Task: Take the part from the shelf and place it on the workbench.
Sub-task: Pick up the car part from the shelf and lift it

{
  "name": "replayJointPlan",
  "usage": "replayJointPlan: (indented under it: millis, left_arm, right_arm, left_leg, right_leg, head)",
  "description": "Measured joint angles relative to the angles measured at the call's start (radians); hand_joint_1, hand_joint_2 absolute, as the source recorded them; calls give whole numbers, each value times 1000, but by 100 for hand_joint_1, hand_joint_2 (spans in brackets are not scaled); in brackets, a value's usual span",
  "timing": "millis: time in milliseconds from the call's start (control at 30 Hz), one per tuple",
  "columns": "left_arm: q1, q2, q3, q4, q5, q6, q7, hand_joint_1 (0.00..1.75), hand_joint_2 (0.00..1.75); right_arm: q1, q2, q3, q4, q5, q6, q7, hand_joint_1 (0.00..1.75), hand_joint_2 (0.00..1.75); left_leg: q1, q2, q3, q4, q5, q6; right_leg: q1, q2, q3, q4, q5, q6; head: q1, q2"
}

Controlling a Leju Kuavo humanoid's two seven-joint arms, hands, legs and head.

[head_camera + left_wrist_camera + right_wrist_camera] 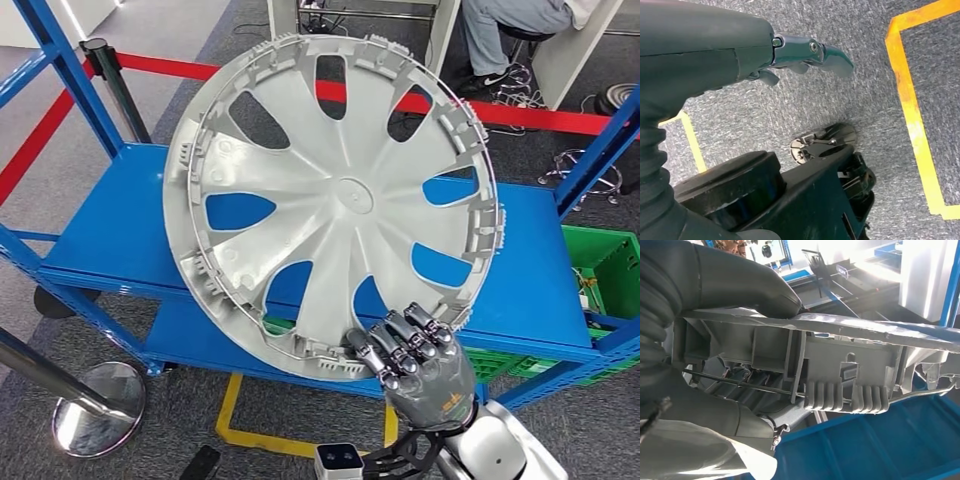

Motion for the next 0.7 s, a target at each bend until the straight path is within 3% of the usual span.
replayJointPlan:
  millis: [67,133,167,200,267,333,400,500,567,633,667,700]
  left_arm:
    - [-1,-1,0,-1,0,0,2,0,175]
    - [0,-1,0,-1,1,0,4,0,175]
    - [2,-1,0,-1,1,0,5,0,175]
    - [3,-1,0,-1,1,0,5,0,175]
    - [4,-2,0,-1,1,-1,6,0,175]
    - [4,-2,0,-1,1,-1,8,0,175]
    - [4,-1,0,-2,1,0,9,0,175]
    - [7,2,0,-2,1,0,11,0,175]
    - [8,3,0,-2,1,-1,13,0,175]
    - [8,3,0,-2,1,-1,14,0,175]
    - [8,3,0,-2,1,-1,14,0,175]
    - [8,3,0,-2,0,-1,14,0,175]
  right_arm:
    - [-6,0,3,1,0,0,12,175,175]
    - [-10,0,8,4,0,0,24,175,175]
    - [-10,-1,10,6,0,0,29,175,175]
    - [-10,-1,13,9,0,0,33,175,175]
    - [-11,-2,18,13,0,0,39,175,175]
    - [-16,-3,24,16,-1,0,43,175,175]
    - [-20,-3,28,18,-2,0,48,175,175]
    - [-24,-4,31,20,-3,0,55,175,175]
    - [-28,-4,33,21,-4,0,56,175,175]
    - [-30,-4,34,22,-5,0,57,175,175]
    - [-30,-4,35,23,-6,0,57,175,175]
    - [-30,-4,36,25,-7,0,57,175,175]
  left_leg:
    - [4,2,3,-16,10,9]
    - [3,2,0,-17,11,11]
    - [2,1,0,-16,11,11]
    - [3,1,-1,-15,10,10]
    - [5,-1,-1,-8,7,5]
    - [3,-4,-8,4,3,-7]
    - [-1,-6,-20,17,4,-20]
    - [0,-6,-34,33,-5,-34]
    - [3,-5,-59,96,-61,-46]
    - [7,-4,-96,211,-135,-53]
    - [8,-4,-108,258,-155,-53]
    - [9,-4,-108,279,-156,-53]
  right_leg:
    - [1,6,-44,82,-50,0]
    - [1,10,-114,218,-102,2]
    - [1,10,-140,263,-107,3]
    - [0,10,-150,273,-90,4]
    - [-5,9,-118,179,-10,9]
    - [-7,12,-67,72,41,12]
    - [-6,17,-53,44,39,8]
    - [-10,18,-68,42,42,-12]
    - [-12,14,-80,41,52,-28]
    - [-9,10,-92,42,60,-38]
    - [-7,8,-98,43,64,-41]
    - [-5,7,-103,43,68,-42]
  head:
    - [4,0]
    - [6,0]
    - [6,0]
    - [6,0]
    - [7,0]
    - [8,0]
    - [8,0]
    - [4,0]
    - [-1,0]
    - [-4,0]
    - [-4,0]
    - [-4,0]
